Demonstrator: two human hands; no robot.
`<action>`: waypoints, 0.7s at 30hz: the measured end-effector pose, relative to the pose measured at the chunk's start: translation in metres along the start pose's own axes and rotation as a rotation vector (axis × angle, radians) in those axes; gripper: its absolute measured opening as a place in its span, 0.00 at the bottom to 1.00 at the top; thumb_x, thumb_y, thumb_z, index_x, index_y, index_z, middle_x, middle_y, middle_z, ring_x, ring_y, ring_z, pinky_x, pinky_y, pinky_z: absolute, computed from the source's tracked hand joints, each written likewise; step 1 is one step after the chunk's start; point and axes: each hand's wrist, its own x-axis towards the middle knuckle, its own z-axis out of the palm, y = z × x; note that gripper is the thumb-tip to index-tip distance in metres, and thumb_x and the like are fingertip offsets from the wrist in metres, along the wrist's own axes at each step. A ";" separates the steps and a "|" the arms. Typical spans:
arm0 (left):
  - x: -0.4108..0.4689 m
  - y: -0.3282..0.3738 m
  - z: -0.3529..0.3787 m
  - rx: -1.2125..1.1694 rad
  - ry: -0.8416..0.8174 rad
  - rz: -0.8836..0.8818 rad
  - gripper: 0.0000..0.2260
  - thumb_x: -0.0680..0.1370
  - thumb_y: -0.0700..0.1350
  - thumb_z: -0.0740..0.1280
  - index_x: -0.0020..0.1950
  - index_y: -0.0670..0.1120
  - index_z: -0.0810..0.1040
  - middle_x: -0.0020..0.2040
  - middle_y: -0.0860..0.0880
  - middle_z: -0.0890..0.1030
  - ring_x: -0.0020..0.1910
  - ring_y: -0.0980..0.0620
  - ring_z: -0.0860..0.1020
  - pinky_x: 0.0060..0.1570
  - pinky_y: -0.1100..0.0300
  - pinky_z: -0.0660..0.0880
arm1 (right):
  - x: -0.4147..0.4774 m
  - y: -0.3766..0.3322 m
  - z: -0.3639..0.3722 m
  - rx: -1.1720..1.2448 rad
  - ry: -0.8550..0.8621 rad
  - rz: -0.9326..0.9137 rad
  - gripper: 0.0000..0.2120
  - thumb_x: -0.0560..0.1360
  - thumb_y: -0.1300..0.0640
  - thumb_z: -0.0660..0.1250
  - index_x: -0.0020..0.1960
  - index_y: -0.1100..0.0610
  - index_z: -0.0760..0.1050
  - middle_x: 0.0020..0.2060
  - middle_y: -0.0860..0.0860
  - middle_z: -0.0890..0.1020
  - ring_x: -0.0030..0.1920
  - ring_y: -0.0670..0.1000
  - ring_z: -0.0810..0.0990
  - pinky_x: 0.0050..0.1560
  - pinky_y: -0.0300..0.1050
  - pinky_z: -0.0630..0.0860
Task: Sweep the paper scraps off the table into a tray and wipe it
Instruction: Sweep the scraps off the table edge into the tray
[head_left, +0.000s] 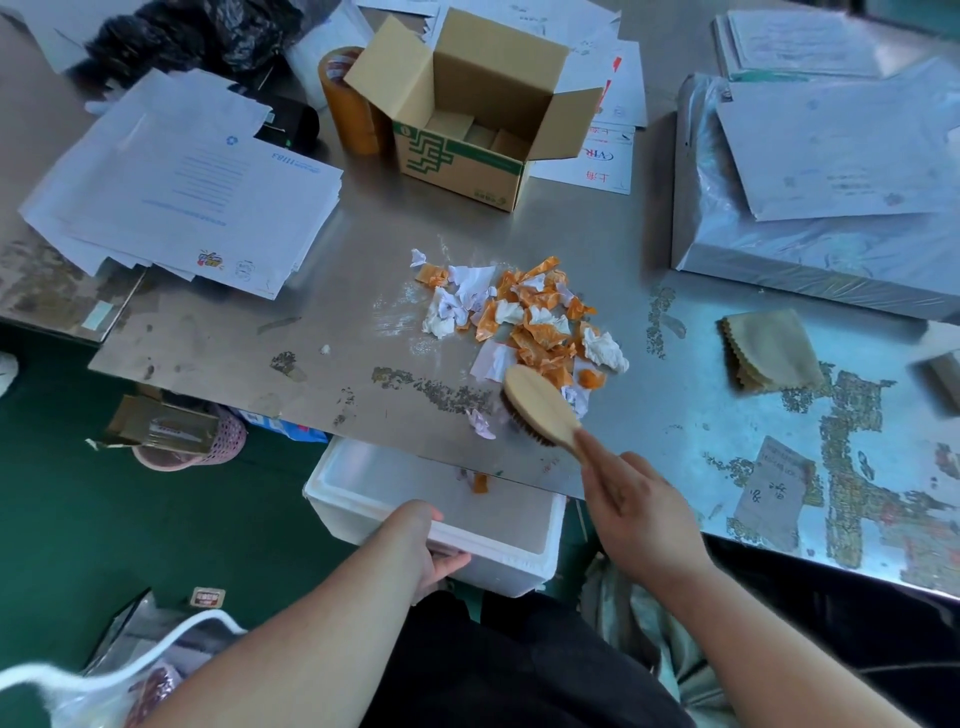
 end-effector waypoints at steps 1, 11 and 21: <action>0.000 0.000 0.000 0.003 0.000 0.002 0.07 0.81 0.37 0.67 0.55 0.34 0.74 0.50 0.33 0.78 0.57 0.33 0.80 0.56 0.39 0.82 | 0.002 0.003 -0.003 0.000 0.008 0.034 0.21 0.83 0.46 0.60 0.75 0.36 0.67 0.39 0.44 0.74 0.36 0.47 0.76 0.36 0.50 0.76; 0.001 -0.004 -0.001 -0.020 -0.011 0.016 0.05 0.81 0.36 0.67 0.53 0.34 0.74 0.50 0.34 0.77 0.53 0.34 0.79 0.55 0.38 0.82 | -0.011 0.019 0.012 -0.032 -0.150 0.105 0.22 0.84 0.44 0.56 0.77 0.35 0.63 0.40 0.45 0.76 0.37 0.47 0.78 0.39 0.52 0.78; 0.001 -0.004 -0.002 -0.025 -0.032 0.017 0.06 0.81 0.37 0.66 0.53 0.36 0.71 0.47 0.34 0.76 0.54 0.33 0.80 0.45 0.40 0.83 | -0.036 0.002 0.036 -0.045 -0.188 -0.102 0.22 0.83 0.46 0.59 0.75 0.34 0.66 0.36 0.43 0.70 0.35 0.45 0.70 0.34 0.38 0.65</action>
